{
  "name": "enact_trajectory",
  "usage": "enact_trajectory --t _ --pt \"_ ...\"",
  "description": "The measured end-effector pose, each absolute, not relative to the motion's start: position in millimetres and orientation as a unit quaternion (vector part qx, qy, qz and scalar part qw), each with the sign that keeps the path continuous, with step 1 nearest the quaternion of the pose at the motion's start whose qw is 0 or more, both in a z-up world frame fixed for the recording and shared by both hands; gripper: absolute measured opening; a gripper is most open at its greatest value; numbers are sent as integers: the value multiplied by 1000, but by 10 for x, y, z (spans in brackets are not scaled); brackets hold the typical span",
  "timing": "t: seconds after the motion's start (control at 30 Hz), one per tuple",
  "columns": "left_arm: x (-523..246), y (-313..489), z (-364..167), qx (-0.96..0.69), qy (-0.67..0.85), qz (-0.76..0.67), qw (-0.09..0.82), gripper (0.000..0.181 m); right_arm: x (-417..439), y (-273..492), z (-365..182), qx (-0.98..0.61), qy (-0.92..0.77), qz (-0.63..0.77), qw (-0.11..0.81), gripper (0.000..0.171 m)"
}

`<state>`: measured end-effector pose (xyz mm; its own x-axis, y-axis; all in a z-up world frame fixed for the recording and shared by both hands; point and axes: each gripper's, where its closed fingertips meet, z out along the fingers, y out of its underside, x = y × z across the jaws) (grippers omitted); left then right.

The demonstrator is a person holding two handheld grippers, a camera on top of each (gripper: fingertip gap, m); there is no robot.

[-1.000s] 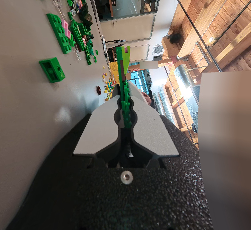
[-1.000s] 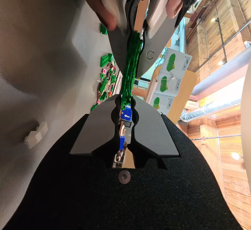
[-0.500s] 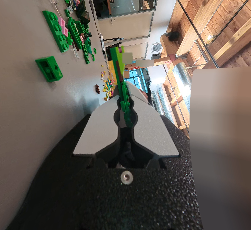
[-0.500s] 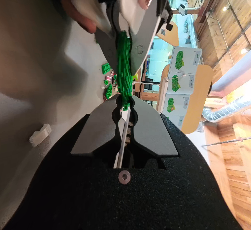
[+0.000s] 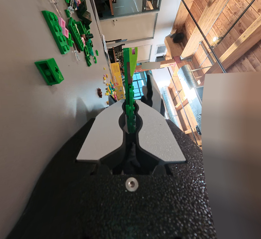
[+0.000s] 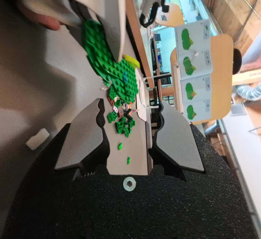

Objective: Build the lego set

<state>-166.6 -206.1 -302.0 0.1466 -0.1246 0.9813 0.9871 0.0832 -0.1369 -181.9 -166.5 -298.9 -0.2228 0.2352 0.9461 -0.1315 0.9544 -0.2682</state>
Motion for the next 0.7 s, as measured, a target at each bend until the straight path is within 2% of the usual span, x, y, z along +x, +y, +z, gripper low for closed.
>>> enact_trajectory --t 0.27,0.7 --pt "-1654 -2073 -2999 -480 -438 -477 592 8 -1746 -1513 -2892 -20 -720 189 667 65" --pt "-1661 -2089 -2979 -475 -432 -476 600 8 -1785 -1304 -2857 -95 -712 264 643 51"
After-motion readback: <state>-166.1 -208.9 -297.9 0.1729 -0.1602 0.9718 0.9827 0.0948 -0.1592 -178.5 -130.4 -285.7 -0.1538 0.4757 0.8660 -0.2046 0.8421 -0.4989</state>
